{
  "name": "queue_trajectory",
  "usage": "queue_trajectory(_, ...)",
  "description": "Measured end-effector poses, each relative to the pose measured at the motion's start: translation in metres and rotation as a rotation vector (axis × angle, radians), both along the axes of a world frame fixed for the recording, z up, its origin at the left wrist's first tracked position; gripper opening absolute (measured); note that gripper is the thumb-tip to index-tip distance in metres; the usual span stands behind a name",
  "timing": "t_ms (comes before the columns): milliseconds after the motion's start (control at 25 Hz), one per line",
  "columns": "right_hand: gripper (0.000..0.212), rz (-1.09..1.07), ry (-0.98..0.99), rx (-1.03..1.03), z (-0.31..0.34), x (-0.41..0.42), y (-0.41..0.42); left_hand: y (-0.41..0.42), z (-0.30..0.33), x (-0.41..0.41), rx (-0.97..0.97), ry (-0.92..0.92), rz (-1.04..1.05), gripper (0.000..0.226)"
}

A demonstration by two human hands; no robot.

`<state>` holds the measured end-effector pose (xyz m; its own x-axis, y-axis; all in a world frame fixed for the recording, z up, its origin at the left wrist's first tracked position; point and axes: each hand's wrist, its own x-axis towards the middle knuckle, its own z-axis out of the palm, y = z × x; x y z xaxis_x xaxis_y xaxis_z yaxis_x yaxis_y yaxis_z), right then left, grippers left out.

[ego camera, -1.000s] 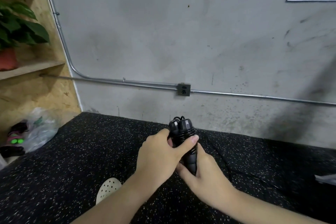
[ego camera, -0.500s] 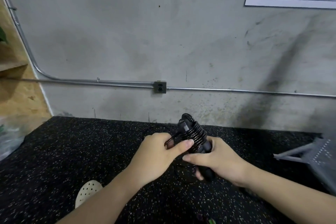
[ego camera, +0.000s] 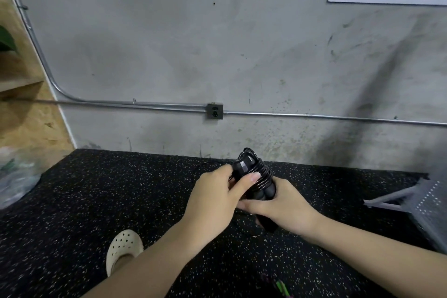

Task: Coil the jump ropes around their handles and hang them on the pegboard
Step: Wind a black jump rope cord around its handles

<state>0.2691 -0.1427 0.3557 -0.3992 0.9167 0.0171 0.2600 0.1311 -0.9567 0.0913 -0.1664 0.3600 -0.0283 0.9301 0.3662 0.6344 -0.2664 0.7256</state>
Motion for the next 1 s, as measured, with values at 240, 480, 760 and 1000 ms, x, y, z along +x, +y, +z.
queue_trajectory(240, 0.03, 0.475, 0.327, -0.552, 0.015, 0.004, 0.0, -0.002, 0.007, -0.02, -0.068, -0.307, -0.317, 0.035)
queue_trajectory(480, 0.024, 0.287, 0.235, -0.271, 0.013, -0.019, 0.012, 0.002, 0.008, -0.036, -0.242, -0.07, 0.031, 0.091)
queue_trajectory(760, 0.021, 0.086, 0.12, -0.083, 0.003, -0.043, 0.034, 0.004, 0.004, -0.043, -0.056, -0.004, 0.15, 0.062)
queue_trajectory(1000, 0.021, 0.024, 0.062, 0.002, -0.009, -0.071, 0.039, 0.001, 0.004, -0.045, -0.091, 0.001, 0.233, 0.056)
